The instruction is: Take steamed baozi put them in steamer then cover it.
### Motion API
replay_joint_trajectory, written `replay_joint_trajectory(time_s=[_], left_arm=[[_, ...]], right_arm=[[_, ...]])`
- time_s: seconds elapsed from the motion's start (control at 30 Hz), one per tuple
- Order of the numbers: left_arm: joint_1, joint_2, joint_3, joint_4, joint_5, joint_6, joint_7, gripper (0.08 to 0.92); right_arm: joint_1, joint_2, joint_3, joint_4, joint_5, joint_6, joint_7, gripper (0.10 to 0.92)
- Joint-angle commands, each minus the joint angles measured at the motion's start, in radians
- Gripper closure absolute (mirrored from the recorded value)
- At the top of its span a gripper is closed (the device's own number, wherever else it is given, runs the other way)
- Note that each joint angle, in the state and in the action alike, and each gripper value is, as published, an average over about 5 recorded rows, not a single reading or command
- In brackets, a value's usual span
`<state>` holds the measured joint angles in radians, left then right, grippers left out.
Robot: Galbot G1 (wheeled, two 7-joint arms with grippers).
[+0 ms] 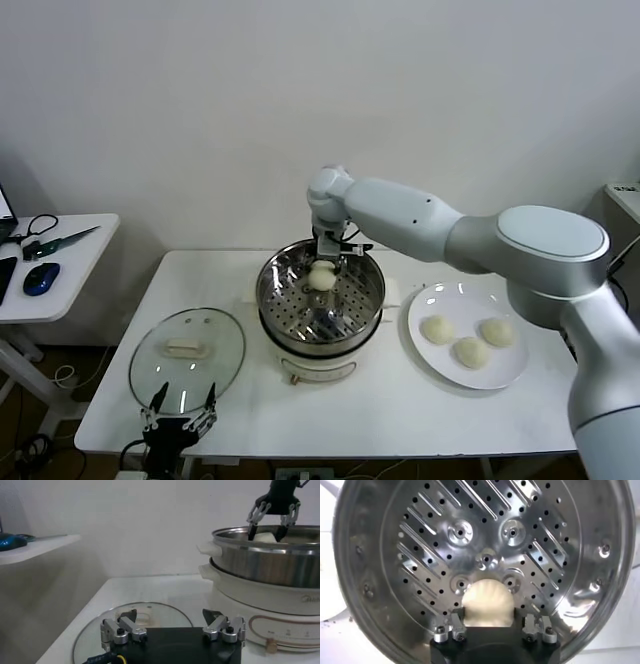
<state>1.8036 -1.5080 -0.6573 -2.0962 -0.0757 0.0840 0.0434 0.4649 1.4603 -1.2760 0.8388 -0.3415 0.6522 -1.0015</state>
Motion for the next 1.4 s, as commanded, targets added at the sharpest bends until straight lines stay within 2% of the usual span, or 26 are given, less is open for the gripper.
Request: replay_joint_trajectory(time_s=[0.03,0.17,0.33,0.4,0.47,0.53,0.8,0.97,1.13,1.4], left_arm=[[0.0,-0.002,0.0,0.002,0.001,-0.001,-0.001,0.177],[0.003,-0.003,0.0,0.0,0.002,-0.001,-0.002,0.177],[0.007,-0.006,0.003,-0.006,0.005,0.0,-0.002,0.177],[0.009,-0.009,0.005,-0.01,0.007,0.0,-0.002,0.177],[0.011,-0.011,0.007,-0.014,0.009,0.0,-0.001,0.177],[0.013,-0.011,0.008,-0.017,0.009,0.0,-0.001,0.177],[0.004,-0.005,0.007,-0.022,0.011,-0.002,0.005,0.177],[0.0,-0.004,0.005,-0.022,0.012,-0.006,0.004,0.177],[0.007,-0.003,0.001,-0.02,0.012,-0.013,0.003,0.177],[0.006,-0.009,-0.001,-0.006,0.025,-0.016,0.002,0.177]], right_arm=[[0.012,0.007,-0.009,-0.026,0.047,0.006,0.013,0.231],[0.112,-0.039,-0.077,0.054,0.176,0.0,-0.028,0.205],[0.311,-0.169,-0.204,0.213,0.484,-0.057,-0.071,0.203],[0.395,-0.25,-0.284,0.289,0.654,-0.136,-0.085,0.202],[0.477,-0.346,-0.377,0.357,0.835,-0.266,-0.098,0.203],[0.544,-0.444,-0.456,0.409,0.955,-0.413,-0.099,0.203],[0.602,-0.728,-0.699,0.535,0.935,-0.725,-0.007,0.203],[0.454,-0.817,-0.664,0.599,0.967,-0.885,0.098,0.203],[0.218,-0.831,-0.481,0.513,0.929,-0.943,0.159,0.203],[-0.027,-0.744,-0.25,0.366,0.836,-0.941,0.169,0.203]])
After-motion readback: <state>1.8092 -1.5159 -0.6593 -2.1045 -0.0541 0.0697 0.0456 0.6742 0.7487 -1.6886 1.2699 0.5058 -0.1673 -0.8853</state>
